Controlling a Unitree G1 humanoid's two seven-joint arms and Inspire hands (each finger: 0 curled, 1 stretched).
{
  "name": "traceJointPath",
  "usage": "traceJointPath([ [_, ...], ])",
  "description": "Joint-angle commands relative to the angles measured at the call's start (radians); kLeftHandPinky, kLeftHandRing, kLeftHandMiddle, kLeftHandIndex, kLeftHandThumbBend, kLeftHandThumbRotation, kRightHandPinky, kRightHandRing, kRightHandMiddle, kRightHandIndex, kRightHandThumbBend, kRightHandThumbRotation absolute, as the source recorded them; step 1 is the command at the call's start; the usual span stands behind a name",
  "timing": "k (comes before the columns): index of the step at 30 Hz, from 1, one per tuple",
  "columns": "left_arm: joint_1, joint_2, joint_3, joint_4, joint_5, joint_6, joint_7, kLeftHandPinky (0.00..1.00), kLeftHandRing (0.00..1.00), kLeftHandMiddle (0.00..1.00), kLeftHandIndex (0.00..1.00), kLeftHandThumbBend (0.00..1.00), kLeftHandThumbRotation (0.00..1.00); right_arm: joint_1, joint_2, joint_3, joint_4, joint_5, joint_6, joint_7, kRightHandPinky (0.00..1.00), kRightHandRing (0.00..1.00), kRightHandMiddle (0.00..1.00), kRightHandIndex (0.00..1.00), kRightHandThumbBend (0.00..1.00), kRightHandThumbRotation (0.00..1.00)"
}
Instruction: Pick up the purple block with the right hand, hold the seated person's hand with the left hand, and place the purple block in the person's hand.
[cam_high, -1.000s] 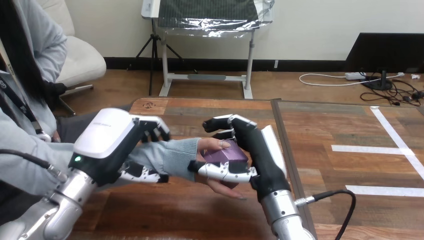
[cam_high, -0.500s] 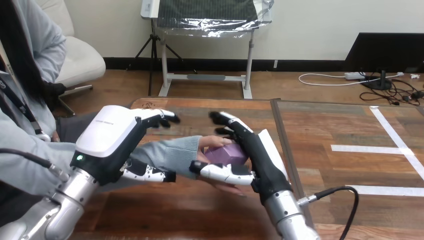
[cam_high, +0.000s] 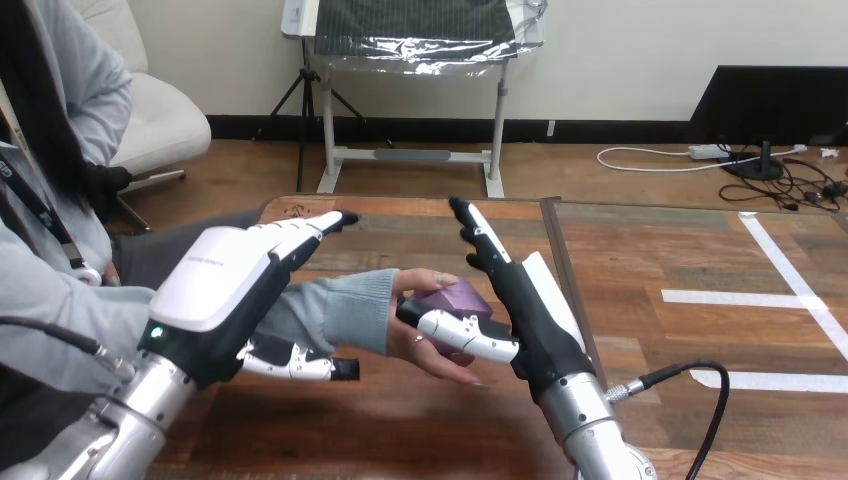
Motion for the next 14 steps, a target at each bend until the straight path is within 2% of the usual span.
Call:
traceJointPath([
  [1, -0.017, -0.010, 0.036, -0.041, -0.027, -0.027, 0.023, 0.84, 0.92, 0.93, 0.96, 1.00, 0.44, -0.062, -0.006, 0.000, -0.048, 0.008, -0.034, 0.005, 0.95, 1.00, 1.00, 1.00, 1.00, 0.69],
  [9, 0.008, -0.011, 0.048, -0.050, -0.031, -0.055, 0.042, 0.89, 0.98, 0.98, 0.99, 1.00, 0.48, -0.063, -0.016, -0.007, -0.034, 0.018, -0.084, 0.008, 0.97, 1.00, 1.00, 1.00, 1.00, 0.71],
  [14, 0.021, -0.012, 0.054, -0.057, -0.029, -0.067, 0.059, 0.91, 1.00, 1.00, 1.00, 1.00, 0.54, -0.062, -0.023, -0.012, -0.036, 0.014, -0.084, 0.009, 0.97, 1.00, 1.00, 1.00, 1.00, 0.73],
])
